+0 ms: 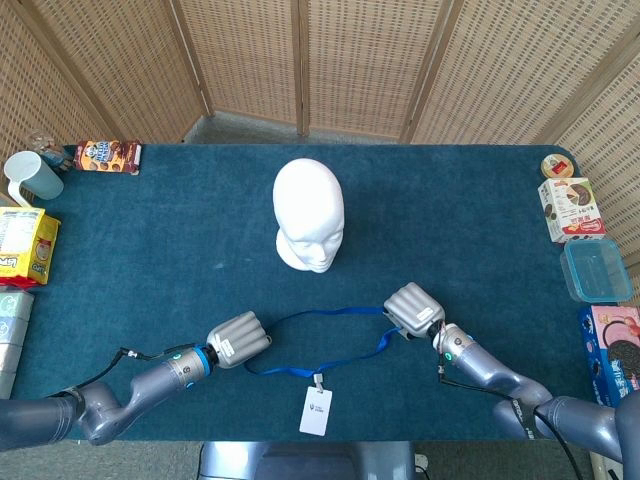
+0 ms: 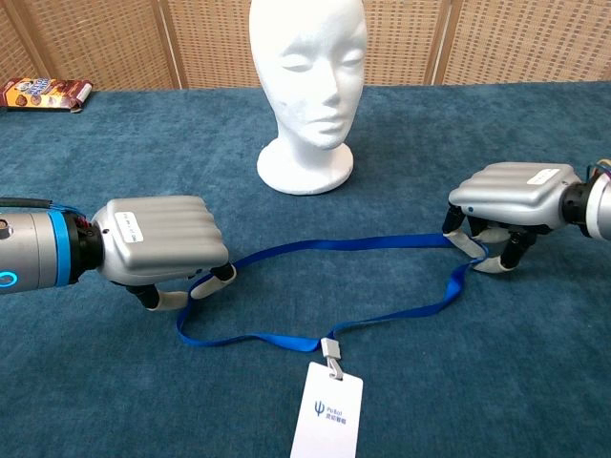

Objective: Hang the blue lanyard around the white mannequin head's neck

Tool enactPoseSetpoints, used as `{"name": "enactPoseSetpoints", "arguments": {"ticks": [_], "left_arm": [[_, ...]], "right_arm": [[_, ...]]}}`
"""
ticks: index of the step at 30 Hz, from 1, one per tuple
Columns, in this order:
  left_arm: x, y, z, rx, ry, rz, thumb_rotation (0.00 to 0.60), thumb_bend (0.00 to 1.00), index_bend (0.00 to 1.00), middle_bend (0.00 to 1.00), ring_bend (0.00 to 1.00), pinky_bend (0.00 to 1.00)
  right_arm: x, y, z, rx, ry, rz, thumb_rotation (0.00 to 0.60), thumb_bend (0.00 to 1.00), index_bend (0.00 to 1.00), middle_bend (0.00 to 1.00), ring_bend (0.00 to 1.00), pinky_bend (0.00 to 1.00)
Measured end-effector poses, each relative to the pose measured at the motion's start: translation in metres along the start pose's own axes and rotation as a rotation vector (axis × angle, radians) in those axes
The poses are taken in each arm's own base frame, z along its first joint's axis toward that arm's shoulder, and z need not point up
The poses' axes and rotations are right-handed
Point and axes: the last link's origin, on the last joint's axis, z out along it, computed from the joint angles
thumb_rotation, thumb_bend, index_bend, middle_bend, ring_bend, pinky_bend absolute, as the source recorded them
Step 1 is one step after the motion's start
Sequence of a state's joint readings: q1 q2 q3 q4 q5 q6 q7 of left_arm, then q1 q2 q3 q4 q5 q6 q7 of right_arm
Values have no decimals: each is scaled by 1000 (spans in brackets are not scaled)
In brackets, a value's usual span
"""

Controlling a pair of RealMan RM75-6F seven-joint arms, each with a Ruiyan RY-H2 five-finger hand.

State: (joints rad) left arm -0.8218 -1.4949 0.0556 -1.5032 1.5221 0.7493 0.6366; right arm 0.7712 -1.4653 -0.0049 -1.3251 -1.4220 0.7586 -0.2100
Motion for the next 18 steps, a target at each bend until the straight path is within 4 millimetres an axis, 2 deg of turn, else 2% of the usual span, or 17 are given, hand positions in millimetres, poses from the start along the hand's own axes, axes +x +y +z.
{"name": "enactPoseSetpoints", "arguments": {"ticks": [18], "left_arm": [[5, -13, -15, 71, 41, -47, 600, 428, 609, 1000, 1000, 1000]], "right_arm": [[16, -5, -8, -17, 96, 128, 600, 471, 716, 969, 1000, 1000]]}}
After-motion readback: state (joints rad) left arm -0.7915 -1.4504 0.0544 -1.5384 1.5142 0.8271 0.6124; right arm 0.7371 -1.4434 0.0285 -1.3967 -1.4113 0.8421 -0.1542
